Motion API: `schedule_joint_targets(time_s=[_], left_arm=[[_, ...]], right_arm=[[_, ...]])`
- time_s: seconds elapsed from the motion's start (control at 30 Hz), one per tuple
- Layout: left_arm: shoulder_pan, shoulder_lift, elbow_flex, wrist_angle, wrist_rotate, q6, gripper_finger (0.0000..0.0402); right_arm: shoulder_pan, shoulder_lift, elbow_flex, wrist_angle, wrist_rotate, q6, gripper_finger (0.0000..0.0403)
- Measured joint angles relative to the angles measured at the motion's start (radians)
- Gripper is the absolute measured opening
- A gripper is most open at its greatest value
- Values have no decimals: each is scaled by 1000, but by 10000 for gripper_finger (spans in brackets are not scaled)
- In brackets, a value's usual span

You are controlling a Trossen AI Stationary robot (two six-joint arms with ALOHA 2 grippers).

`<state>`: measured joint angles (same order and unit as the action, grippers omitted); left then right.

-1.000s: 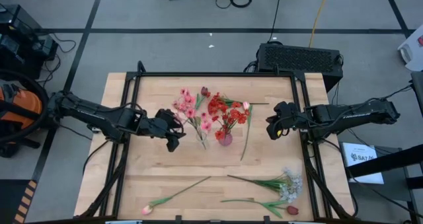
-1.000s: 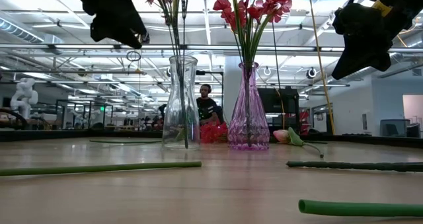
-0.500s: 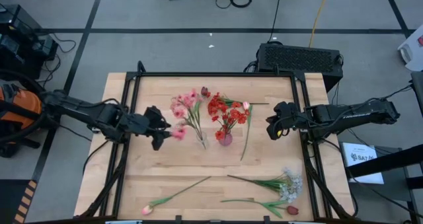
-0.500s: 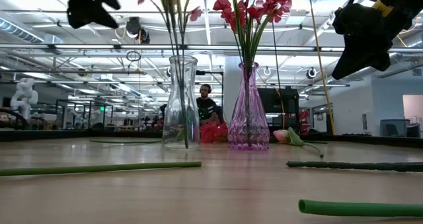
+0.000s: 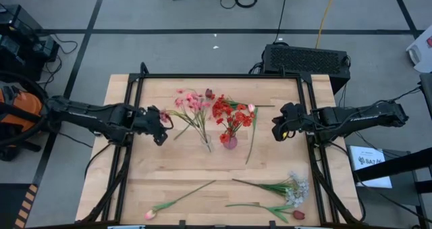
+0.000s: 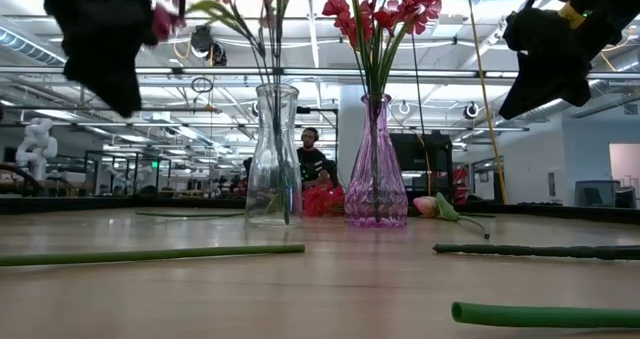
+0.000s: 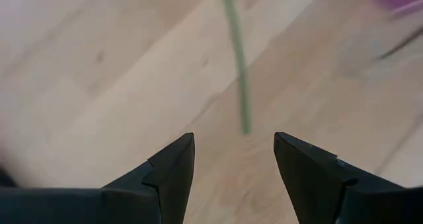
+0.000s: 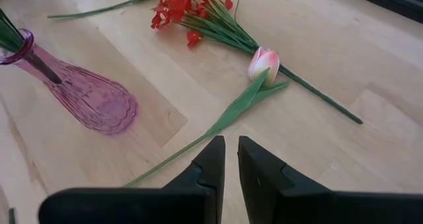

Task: Sort flowers into vase by color
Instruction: Put the white flowers into the transparent vase

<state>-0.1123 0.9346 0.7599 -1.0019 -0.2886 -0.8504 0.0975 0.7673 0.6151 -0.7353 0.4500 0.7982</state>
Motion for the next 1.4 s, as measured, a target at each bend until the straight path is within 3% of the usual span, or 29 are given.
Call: schedule_joint_targets(time_s=[0.2,0.43,0.73,0.9,1.13,1.27,1.4], left_arm=[[121,24,-114,49,78,10,214],[205,44,-146,170,102,173,214],[210,23,-35,146,132,211,214],[210,17,54,-3,134,200,214],[135,14,110,-194,221,-73,214],[3,21,110,-182,246,-271,214],[-144,69,110,-122,206,-484,214]], right_arm=[[0,0,0,19,1,2,36],[0,0,-1,61,31,2,36],[0,0,-1,74,53,-14,36],[0,0,-1,74,75,-78,36],[-34,-8,-1,-2,77,-80,25],[-68,-46,-1,-107,-10,-83,5],[-93,-105,-1,-182,-86,-142,2]])
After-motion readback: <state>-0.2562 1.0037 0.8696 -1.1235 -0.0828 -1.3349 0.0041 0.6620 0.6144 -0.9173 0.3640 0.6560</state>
